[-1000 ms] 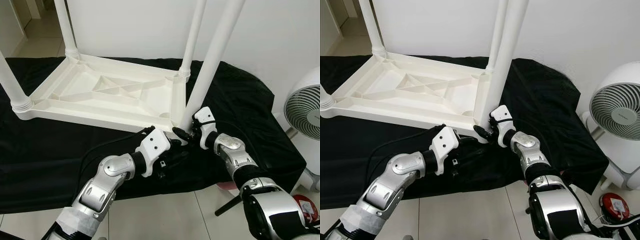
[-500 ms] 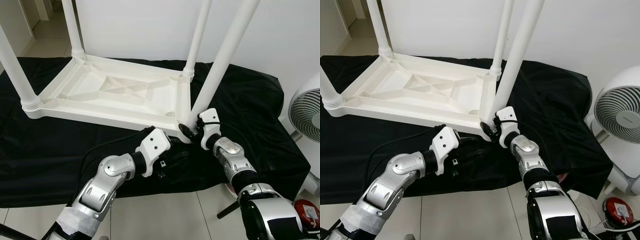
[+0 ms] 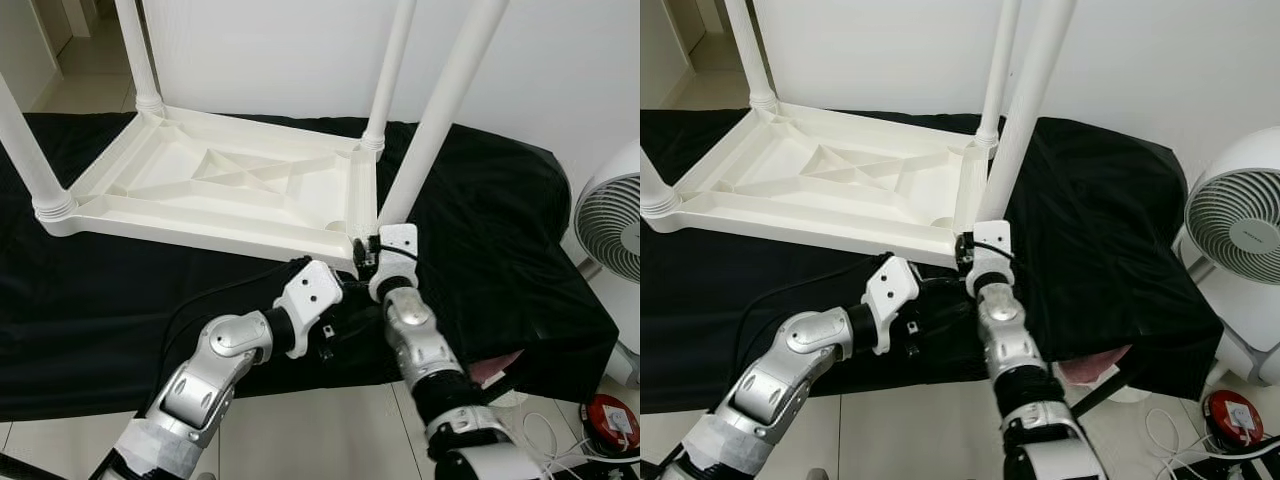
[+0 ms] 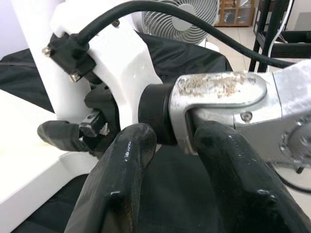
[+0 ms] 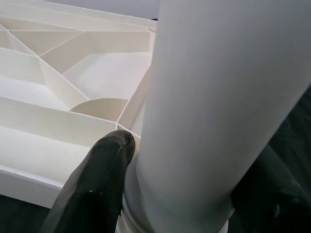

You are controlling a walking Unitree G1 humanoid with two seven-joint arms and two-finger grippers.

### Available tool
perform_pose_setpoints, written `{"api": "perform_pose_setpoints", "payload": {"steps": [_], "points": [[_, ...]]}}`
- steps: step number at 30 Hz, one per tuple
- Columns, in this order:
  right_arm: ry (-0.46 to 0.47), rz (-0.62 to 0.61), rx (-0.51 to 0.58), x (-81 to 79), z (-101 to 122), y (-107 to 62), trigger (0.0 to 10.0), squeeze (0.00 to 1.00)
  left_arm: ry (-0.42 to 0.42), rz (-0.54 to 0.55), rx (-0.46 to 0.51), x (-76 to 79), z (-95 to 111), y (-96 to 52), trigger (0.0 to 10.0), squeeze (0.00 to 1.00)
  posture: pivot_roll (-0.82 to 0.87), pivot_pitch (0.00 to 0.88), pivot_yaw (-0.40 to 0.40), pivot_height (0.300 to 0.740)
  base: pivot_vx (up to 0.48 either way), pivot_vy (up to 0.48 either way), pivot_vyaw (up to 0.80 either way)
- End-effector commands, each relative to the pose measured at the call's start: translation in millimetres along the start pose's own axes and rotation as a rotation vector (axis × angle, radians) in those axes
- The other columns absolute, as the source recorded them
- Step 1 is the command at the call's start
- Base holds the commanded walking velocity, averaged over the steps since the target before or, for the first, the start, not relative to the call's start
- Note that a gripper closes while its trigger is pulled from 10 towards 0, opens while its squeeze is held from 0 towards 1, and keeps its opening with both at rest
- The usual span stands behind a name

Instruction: Building children table

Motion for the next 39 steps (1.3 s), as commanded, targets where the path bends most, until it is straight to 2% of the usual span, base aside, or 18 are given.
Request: {"api": "perform_pose_setpoints", "payload": {"steps": [1,2,3,4,5,10,14,16,19,20,26,27,31,32,33,36,39], "points": [[0.049,-0.068,0.037,13.2,6,0.5,0.0,0.0,-0.001,0.006,0.009,0.7,3,1.3,10.0,0.0,-0.03,0.0,-0.072,0.74,0.0,0.0,0.0],[0.046,-0.073,0.062,18.6,10,1.2,4.8,0.0,-0.002,0.005,0.009,1.0,2,1.5,10.0,0.0,-0.03,0.0,-0.074,0.74,0.0,0.0,0.0],[0.046,-0.073,0.062,18.6,10,1.2,4.8,0.0,-0.002,0.005,0.009,1.0,2,1.5,10.0,0.0,-0.03,0.0,-0.074,0.74,0.0,0.0,0.0],[0.047,-0.076,0.086,25.7,12,0.9,10.0,0.0,-0.001,0.006,0.008,0.8,2,1.3,10.0,0.0,-0.03,0.0,-0.077,0.74,0.0,0.0,0.0],[0.044,-0.071,0.116,30.8,15,-0.9,10.0,1.0,0.0,0.008,0.008,0.2,2,0.7,10.0,0.0,-0.03,0.0,-0.079,0.74,0.0,0.0,0.0],[0.057,-0.051,0.17,33.8,20,-12.2,10.0,1.0,0.0,0.017,0.009,-0.9,2,-0.8,10.0,0.0,-0.03,0.0,-0.085,0.74,0.0,0.0,0.0],[0.041,-0.074,0.183,36.3,21,-32.6,10.0,1.0,-0.005,0.024,0.011,0.2,2,-2.0,10.0,0.0,-0.03,0.0,-0.088,0.74,0.0,0.0,0.0],[0.034,-0.08,0.187,37.0,21,-36.4,10.0,1.0,-0.005,0.025,0.012,0.5,2,-2.3,10.0,0.0,-0.03,0.0,-0.089,0.74,0.0,0.0,0.0],[0.06,-0.059,0.212,36.8,24,-51.1,10.0,1.0,-0.006,0.029,0.012,0.2,2,-4.3,10.0,0.0,-0.04,0.0,-0.085,0.74,0.0,0.0,0.0],[0.051,-0.046,0.221,36.2,25,-55.4,10.0,0.0,-0.006,0.031,0.012,-0.2,2,-5.2,10.0,0.0,-0.05,0.0,-0.082,0.74,0.0,0.0,0.0],[0.041,0.039,0.234,27.1,23,-66.1,10.0,0.0,-0.001,0.04,0.013,-3.1,3,-7.5,10.0,0.0,-0.05,0.0,-0.078,0.74,0.0,0.0,0.0],[0.044,0.077,0.228,22.0,19,-69.5,0.4,0.0,0.006,0.044,0.013,-5.6,4,-9.0,10.0,0.0,-0.05,0.0,-0.078,0.74,0.0,0.0,0.0],[0.047,0.101,0.22,18.9,17,-72.4,0.4,0.0,0.011,0.047,0.012,-7.3,4,-10.1,10.0,0.0,-0.05,0.0,-0.078,0.74,0.0,0.0,0.0],[0.061,0.177,0.201,6.6,13,-74.2,0.0,0.0,0.027,0.069,0.017,-16.3,8,-14.0,10.0,0.0,-0.05,0.0,-0.077,0.74,0.0,0.0,0.0],[0.065,0.207,0.19,1.7,12,-74.9,0.0,0.0,0.031,0.076,0.02,-18.6,10,-14.9,10.0,0.0,-0.05,0.0,-0.078,0.74,0.0,0.0,0.0],[0.065,0.207,0.19,1.7,12,-74.9,0.0,0.0,0.031,0.076,0.02,-18.6,10,-14.9,10.0,0.0,-0.05,0.0,-0.078,0.74,0.0,0.0,0.0],[0.078,0.249,0.174,-5.0,11,-75.7,0.0,0.0,0.039,0.088,0.028,-20.6,12,-15.3,10.0,0.0,-0.04,0.0,-0.085,0.74,0.0,0.0,0.0]]}}
Point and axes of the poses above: a point about 5 cm out from each wrist's last joint towards the gripper, its own y axis pointing out of the wrist towards the gripper, its own z axis along the axis of the wrist's last joint, x = y × z, the point moved 5 cm from there along y, pointing out of the wrist towards the gripper, and after that the axes turned 11 degrees about -y, right-handed, at the moved point
